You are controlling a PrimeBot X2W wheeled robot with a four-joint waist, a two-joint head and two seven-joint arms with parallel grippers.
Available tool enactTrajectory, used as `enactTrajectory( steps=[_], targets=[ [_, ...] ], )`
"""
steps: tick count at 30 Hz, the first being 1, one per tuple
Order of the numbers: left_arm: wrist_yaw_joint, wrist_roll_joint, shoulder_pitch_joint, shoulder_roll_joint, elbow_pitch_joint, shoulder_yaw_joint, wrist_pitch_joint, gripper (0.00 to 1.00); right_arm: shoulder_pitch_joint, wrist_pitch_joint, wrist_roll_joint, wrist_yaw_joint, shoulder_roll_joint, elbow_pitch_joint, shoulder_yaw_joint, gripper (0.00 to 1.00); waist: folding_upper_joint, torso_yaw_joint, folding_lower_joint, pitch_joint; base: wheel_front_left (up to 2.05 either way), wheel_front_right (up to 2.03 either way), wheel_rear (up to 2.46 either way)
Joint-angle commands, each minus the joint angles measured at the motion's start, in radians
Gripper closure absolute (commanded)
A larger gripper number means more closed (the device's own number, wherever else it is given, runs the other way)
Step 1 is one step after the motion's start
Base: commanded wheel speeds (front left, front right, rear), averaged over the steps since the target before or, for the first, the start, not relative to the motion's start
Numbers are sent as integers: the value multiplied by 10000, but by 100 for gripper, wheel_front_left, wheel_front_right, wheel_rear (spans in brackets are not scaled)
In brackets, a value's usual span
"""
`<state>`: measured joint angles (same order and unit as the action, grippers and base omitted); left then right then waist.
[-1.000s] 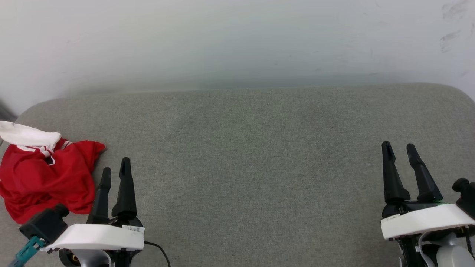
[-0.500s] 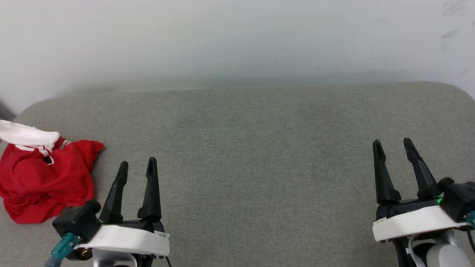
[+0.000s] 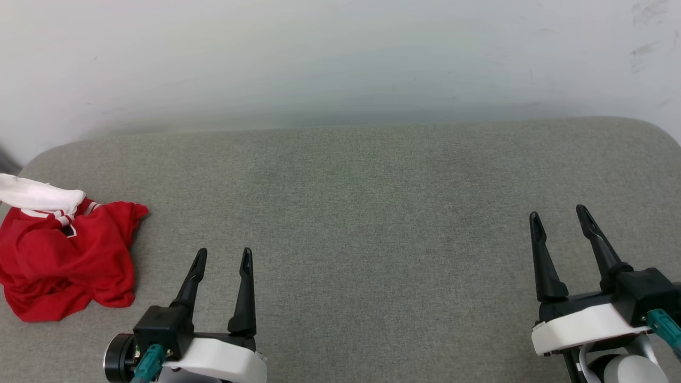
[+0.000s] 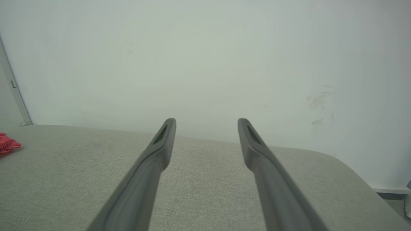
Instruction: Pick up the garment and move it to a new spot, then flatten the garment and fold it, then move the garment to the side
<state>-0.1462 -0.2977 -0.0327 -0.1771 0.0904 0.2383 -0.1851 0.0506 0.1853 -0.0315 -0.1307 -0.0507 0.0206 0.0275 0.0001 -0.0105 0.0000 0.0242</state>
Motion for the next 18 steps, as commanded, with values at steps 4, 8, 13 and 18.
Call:
enactTrajectory(
  steps=[4,8,13,18],
  targets=[
    [-234,386,76,-211,17,297,-157,0,-14,144,504,1,5,19,-17,0,-1,-17,0,5,0,0,0],
    [-346,626,66,-285,40,517,-234,0,-31,234,796,1,5,-6,-78,0,-1,-30,0,11,0,0,0],
    [-127,564,-70,-146,129,482,-332,0,-70,338,669,1,6,-44,-168,0,-1,-38,0,4,0,0,0],
    [430,568,-283,230,259,-95,-431,0,-121,445,-10,1,7,-168,-214,0,-1,-31,0,-10,0,0,0]
  ],
)
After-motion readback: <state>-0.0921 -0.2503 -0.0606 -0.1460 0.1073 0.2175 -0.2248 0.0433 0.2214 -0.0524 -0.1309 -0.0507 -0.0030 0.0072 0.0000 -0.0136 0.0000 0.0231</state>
